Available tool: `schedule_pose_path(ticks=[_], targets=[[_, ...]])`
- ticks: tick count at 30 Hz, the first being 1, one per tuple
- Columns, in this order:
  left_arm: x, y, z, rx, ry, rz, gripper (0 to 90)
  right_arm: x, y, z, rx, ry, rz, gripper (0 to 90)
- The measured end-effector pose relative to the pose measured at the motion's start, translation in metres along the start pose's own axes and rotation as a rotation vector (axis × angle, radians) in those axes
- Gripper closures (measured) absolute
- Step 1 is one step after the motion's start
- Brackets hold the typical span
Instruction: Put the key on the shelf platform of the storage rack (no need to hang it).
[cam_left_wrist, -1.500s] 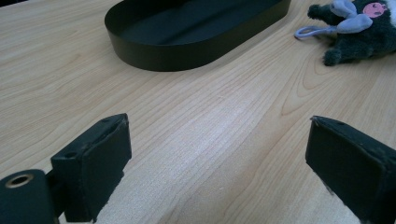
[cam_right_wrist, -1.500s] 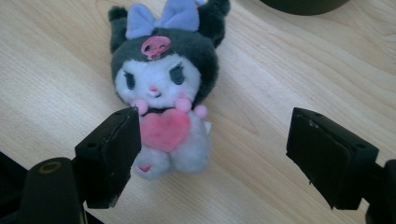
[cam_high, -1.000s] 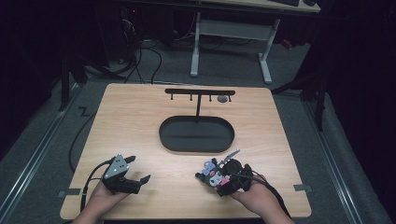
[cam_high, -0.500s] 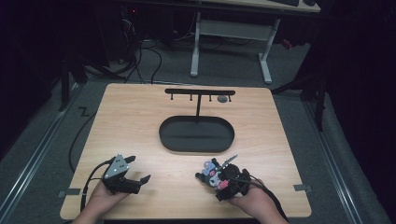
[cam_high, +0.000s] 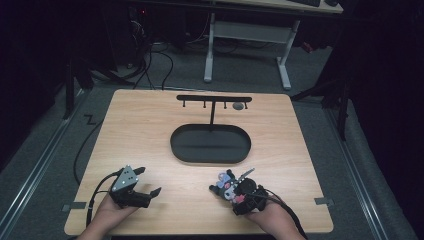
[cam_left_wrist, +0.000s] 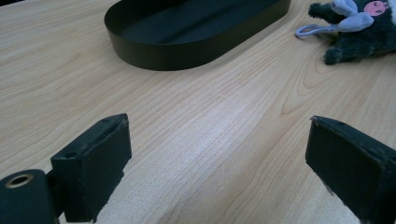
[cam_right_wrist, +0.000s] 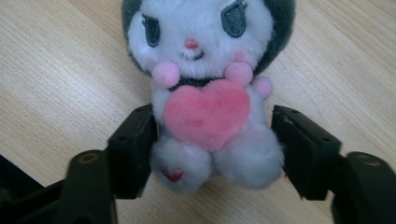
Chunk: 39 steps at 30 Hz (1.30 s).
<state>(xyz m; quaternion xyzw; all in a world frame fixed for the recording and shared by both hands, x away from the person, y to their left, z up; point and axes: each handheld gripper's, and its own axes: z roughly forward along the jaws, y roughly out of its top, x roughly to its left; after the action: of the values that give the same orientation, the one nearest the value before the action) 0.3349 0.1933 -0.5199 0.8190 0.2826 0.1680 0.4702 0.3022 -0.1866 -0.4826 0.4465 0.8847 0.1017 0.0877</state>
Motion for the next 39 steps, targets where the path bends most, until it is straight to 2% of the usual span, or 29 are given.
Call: schedule_pose_path(ticks=[4,11,14,21,34,39], targets=[[0.000,0.000,0.000,-0.002,0.001,-0.001,7.7,0.000,0.000,0.000,-0.006,0.008,-0.008,41.2],[0.000,0.000,0.000,0.001,0.000,0.000,7.7,0.000,0.000,0.001,-0.011,0.010,-0.020,45.0],[0.000,0.000,0.000,0.002,0.000,0.000,7.7,0.001,0.001,-0.002,-0.011,0.016,0.004,46.3],[0.000,0.000,0.000,-0.002,0.003,0.000,7.7,0.000,0.006,-0.013,-0.028,0.009,0.005,46.9],[0.000,0.000,0.000,-0.003,0.005,0.002,7.7,-0.011,0.010,-0.026,-0.066,-0.008,0.049,47.0],[0.000,0.000,0.000,0.000,0.005,0.003,7.7,-0.016,0.011,-0.028,-0.073,0.001,0.065,47.0]])
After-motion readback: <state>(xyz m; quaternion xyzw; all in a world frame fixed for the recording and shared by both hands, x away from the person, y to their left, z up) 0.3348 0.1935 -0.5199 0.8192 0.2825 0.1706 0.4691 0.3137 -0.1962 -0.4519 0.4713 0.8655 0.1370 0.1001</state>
